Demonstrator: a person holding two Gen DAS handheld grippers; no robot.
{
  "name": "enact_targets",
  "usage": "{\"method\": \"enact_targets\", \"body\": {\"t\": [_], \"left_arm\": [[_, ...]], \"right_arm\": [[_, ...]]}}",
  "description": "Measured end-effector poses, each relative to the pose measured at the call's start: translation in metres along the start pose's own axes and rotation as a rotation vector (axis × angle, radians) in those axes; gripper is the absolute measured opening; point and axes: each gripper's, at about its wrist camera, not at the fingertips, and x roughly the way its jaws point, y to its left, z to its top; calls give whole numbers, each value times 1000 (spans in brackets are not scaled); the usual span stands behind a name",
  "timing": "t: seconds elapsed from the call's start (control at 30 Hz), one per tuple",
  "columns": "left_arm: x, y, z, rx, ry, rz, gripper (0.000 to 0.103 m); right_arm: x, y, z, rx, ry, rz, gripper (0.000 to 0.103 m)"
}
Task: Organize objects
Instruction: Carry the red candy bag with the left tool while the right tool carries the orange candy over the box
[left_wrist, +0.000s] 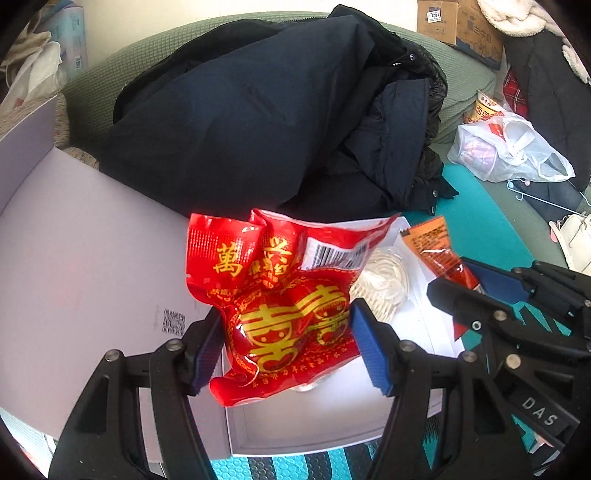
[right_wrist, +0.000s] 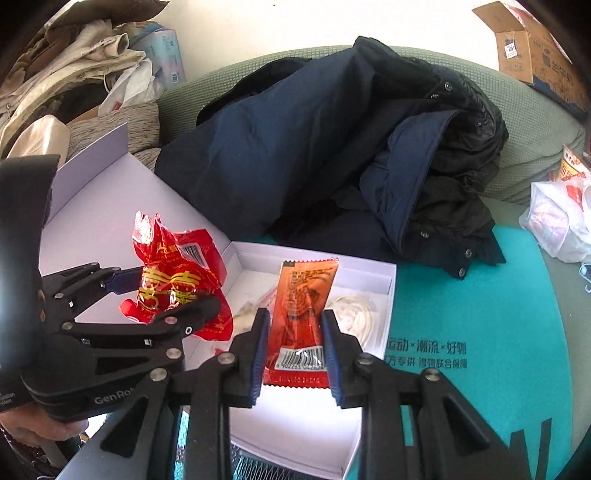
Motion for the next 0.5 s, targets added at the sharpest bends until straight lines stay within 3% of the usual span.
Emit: {"method": "enact_targets", "body": {"t": [0.3,0.5], "left_arm": [[24,11,34,2,-19,69,64],[51,15,43,14,7,66,64]], "right_arm": [[18,3,41,11,6,-39,27],[45,-11,48,68,46,-17,27]]}}
